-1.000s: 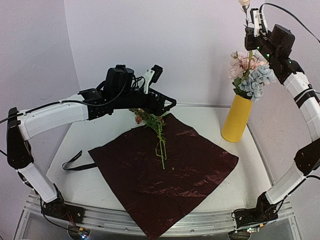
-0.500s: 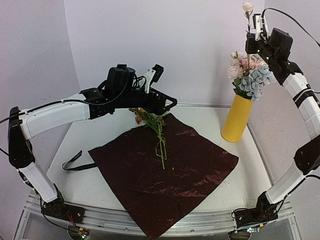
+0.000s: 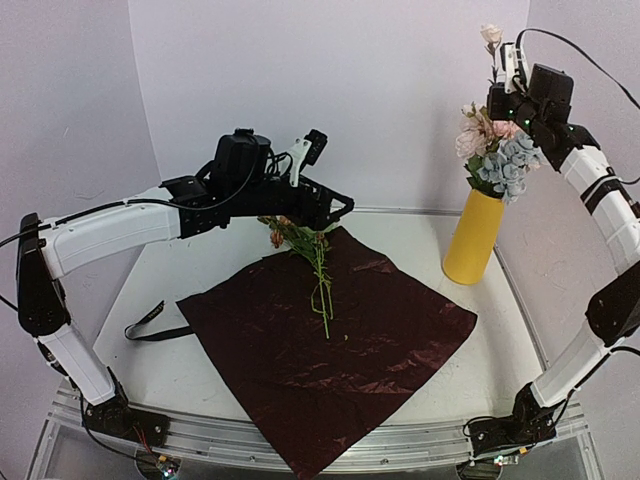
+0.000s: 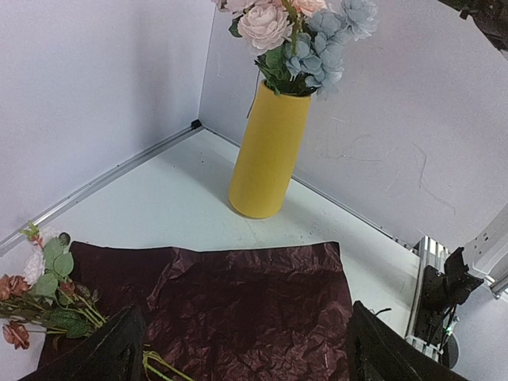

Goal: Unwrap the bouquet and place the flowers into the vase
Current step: Insert the fake flower into the vase.

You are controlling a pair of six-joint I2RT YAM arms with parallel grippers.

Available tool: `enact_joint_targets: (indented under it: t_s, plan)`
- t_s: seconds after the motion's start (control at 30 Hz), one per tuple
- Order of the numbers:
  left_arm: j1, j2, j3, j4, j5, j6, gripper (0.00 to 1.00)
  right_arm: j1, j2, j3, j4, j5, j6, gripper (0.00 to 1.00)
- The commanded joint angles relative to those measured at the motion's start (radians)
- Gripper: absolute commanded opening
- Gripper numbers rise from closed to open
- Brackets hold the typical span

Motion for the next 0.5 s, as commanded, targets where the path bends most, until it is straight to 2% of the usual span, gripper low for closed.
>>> enact_joint_targets:
  t_s: [0.0,0.3,0.47]
  plan:
    - [0.005,0.007,0.041,-0.002,0.012,0.008,0.89,-0.002,0.004,0.0,0.0,0.056,0.016,0.0]
    - [0.005,0.013,0.048,-0.001,0.022,0.012,0.89,-0.003,0.03,0.163,-0.055,0.045,-0.016,0.0]
    - [0.005,0.014,0.049,-0.002,0.027,0.014,0.89,-0.002,0.019,0.108,-0.063,0.044,-0.004,0.0]
